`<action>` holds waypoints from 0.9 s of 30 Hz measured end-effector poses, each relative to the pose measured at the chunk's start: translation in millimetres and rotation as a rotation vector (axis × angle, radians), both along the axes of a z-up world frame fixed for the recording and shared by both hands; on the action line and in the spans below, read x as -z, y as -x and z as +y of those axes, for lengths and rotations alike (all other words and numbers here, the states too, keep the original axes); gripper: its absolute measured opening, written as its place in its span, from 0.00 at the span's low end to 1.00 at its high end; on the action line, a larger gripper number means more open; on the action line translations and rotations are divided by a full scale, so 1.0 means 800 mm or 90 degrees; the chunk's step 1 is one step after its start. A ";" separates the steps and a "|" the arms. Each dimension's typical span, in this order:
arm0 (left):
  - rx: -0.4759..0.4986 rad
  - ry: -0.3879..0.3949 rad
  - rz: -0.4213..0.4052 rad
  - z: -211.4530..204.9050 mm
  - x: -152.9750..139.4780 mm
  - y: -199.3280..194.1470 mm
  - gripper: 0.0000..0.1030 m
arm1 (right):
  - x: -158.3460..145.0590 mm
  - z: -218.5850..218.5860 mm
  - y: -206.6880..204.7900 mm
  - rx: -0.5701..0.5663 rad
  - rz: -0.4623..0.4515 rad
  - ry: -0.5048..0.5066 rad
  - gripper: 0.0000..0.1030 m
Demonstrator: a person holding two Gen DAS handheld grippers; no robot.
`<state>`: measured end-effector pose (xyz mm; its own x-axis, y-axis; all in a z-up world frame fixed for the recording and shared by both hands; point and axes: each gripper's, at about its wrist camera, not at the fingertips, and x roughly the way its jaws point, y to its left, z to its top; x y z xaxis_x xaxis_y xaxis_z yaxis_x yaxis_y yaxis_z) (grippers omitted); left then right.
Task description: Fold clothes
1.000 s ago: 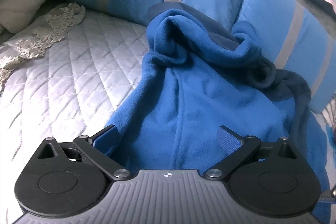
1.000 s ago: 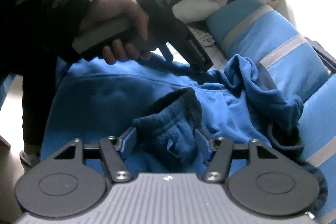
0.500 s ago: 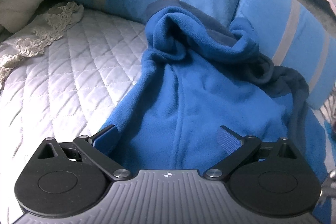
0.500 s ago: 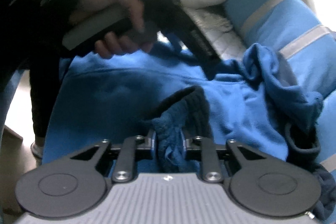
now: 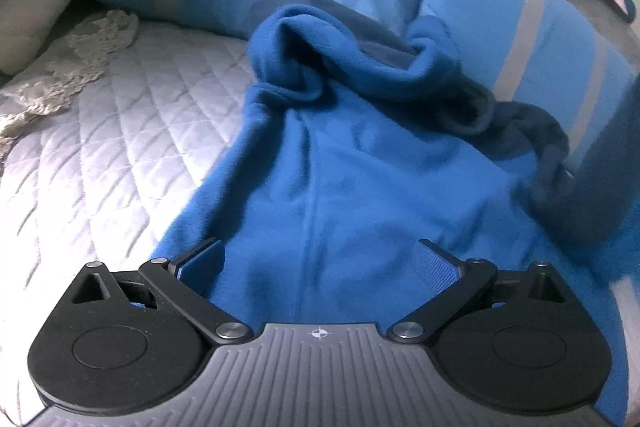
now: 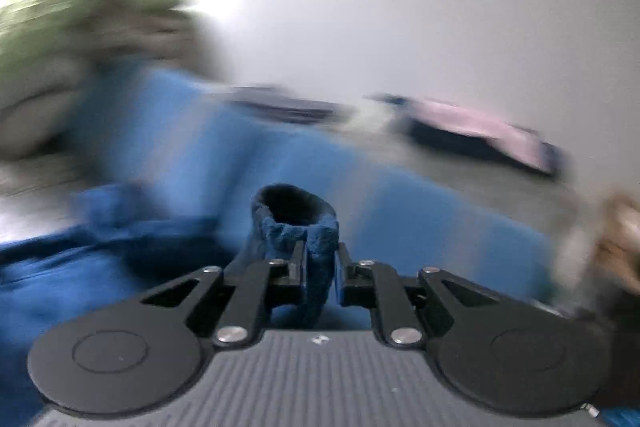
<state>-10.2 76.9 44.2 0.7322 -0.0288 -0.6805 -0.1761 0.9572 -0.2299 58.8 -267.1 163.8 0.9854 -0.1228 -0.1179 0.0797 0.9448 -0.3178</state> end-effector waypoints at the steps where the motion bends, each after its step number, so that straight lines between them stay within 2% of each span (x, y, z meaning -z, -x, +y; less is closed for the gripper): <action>1: 0.006 -0.002 -0.001 -0.003 0.000 0.001 1.00 | -0.011 -0.041 0.002 0.060 -0.004 -0.010 0.13; 5: 0.023 -0.018 0.003 -0.012 0.005 -0.002 1.00 | -0.026 -0.199 0.019 0.290 0.006 -0.039 0.13; 8: 0.029 -0.021 0.014 -0.016 0.011 -0.006 1.00 | 0.009 -0.301 0.041 0.448 0.058 -0.058 0.12; 10: 0.031 -0.021 0.018 -0.019 0.014 -0.007 1.00 | 0.040 -0.352 0.058 0.515 0.097 -0.111 0.12; 12: 0.033 -0.023 0.020 -0.022 0.016 -0.009 1.00 | 0.072 -0.384 0.069 0.546 0.124 -0.170 0.12; 15: 0.035 -0.033 0.017 -0.026 0.017 -0.011 1.00 | 0.108 -0.391 0.066 0.563 0.145 -0.178 0.12; 19: 0.034 -0.048 0.019 -0.029 0.020 -0.011 1.00 | 0.122 -0.392 0.076 0.571 0.147 -0.192 0.14; 20: 0.034 -0.050 0.021 -0.029 0.021 -0.011 1.00 | 0.123 -0.389 0.078 0.575 0.151 -0.186 0.22; 21: 0.035 -0.051 0.023 -0.028 0.022 -0.011 1.00 | 0.122 -0.386 0.076 0.577 0.160 -0.178 0.36; 22: 0.034 -0.051 0.024 -0.028 0.023 -0.011 1.00 | 0.121 -0.379 0.076 0.577 0.171 -0.164 0.54; 23: 0.034 -0.051 0.025 -0.027 0.023 -0.011 1.00 | 0.121 -0.371 0.078 0.578 0.184 -0.147 0.78; 25: 0.032 -0.047 0.022 -0.025 0.021 -0.010 1.00 | 0.113 -0.351 0.078 0.565 0.180 -0.106 1.00; 27: 0.032 -0.040 0.017 -0.024 0.018 -0.009 1.00 | 0.099 -0.328 0.082 0.525 0.183 -0.095 1.00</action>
